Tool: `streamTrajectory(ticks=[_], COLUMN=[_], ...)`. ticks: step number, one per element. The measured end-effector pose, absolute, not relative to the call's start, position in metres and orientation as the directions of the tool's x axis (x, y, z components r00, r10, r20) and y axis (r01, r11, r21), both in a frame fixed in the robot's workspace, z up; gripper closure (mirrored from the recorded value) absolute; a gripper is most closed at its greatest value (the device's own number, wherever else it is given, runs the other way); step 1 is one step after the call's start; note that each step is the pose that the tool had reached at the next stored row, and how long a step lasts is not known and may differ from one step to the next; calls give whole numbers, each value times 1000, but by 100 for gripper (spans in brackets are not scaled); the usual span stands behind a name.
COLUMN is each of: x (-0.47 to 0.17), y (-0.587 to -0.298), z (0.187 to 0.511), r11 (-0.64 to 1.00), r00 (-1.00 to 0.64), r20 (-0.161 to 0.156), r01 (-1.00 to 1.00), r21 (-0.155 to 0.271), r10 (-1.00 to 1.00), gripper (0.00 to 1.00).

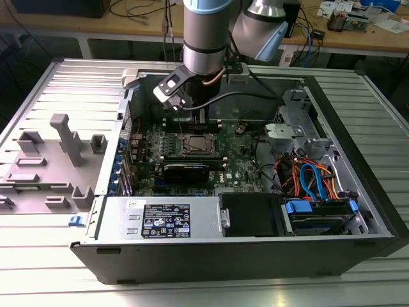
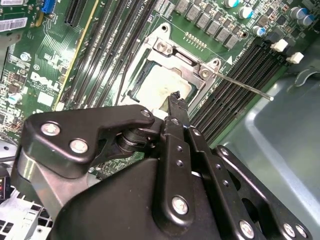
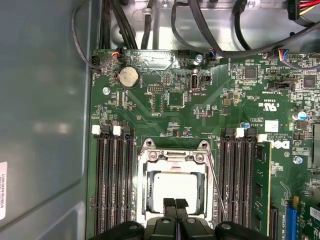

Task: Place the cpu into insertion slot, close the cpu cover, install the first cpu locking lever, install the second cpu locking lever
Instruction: 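Install the first cpu locking lever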

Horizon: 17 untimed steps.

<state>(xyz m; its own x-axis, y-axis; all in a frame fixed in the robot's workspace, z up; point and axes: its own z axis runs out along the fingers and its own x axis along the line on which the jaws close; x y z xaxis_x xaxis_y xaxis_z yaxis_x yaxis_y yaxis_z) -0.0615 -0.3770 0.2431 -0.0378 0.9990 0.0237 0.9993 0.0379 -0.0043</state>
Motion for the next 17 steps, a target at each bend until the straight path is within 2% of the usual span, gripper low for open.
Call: streamTrajectory(ticks=[17], x=[-62], y=[-377], z=[265], r11=[38], r00=[-38], r20=[21], r01=[999], r21=[-5], r10=[999], gripper=[89])
